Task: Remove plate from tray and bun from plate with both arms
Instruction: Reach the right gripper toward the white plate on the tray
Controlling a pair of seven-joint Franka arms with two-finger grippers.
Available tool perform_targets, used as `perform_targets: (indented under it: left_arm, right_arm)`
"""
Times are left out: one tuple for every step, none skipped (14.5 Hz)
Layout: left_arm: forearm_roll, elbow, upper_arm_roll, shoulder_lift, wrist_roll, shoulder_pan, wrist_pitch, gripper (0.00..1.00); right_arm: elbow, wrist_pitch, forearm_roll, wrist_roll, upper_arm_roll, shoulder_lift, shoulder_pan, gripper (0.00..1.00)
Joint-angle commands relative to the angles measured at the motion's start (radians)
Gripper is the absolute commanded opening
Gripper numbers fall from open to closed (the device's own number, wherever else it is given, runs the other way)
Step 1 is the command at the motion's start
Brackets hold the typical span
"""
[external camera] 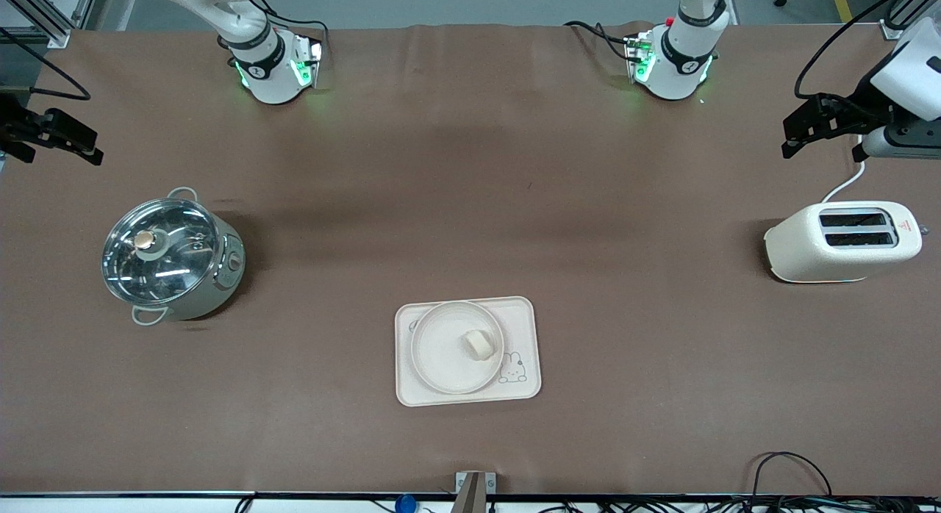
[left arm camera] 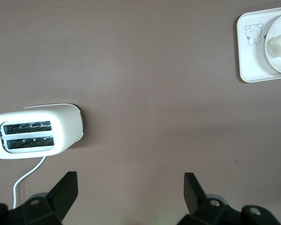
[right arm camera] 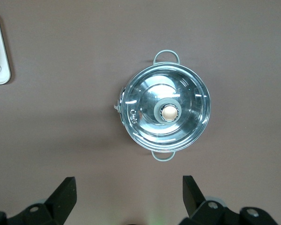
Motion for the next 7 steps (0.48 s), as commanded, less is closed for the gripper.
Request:
perform_targets:
  left_arm:
    - [0.019,0.023,-0.004,0.010,0.015,0.006,-0.020,1.00]
    - [0.019,0.024,-0.004,0.010,0.015,0.006,-0.022,1.00]
    - [0.019,0.024,-0.004,0.010,0.015,0.007,-0.022,1.00]
    - [0.019,0.024,-0.004,0.010,0.017,0.007,-0.022,1.00]
    - [0.019,0.026,-0.004,0.019,0.017,0.007,-0.022,1.00]
    - [0.019,0.034,-0.002,0.025,0.017,0.007,-0.021,1.00]
    - [0.019,0.040,-0.004,0.035,0.015,0.007,-0.021,1.00]
  right_arm:
    - [-0.032,0.016,-0.003,-0.012,0.004,-0.028,-0.009,1.00]
    - [-0.032,0.016,-0.003,-0.012,0.004,-0.028,-0.011,1.00]
    - [-0.032,0.014,-0.003,-0.012,0.003,-0.028,-0.011,1.00]
    - [-0.032,0.014,-0.003,-0.012,0.001,-0.028,-0.011,1.00]
    - [-0.032,0.016,-0.002,-0.010,0.001,-0.027,-0.009,1.00]
    - [-0.032,0.014,0.004,-0.004,0.003,-0.027,0.000,1.00]
    - [-0.032,0.014,0.013,0.011,0.010,-0.028,0.017,1.00]
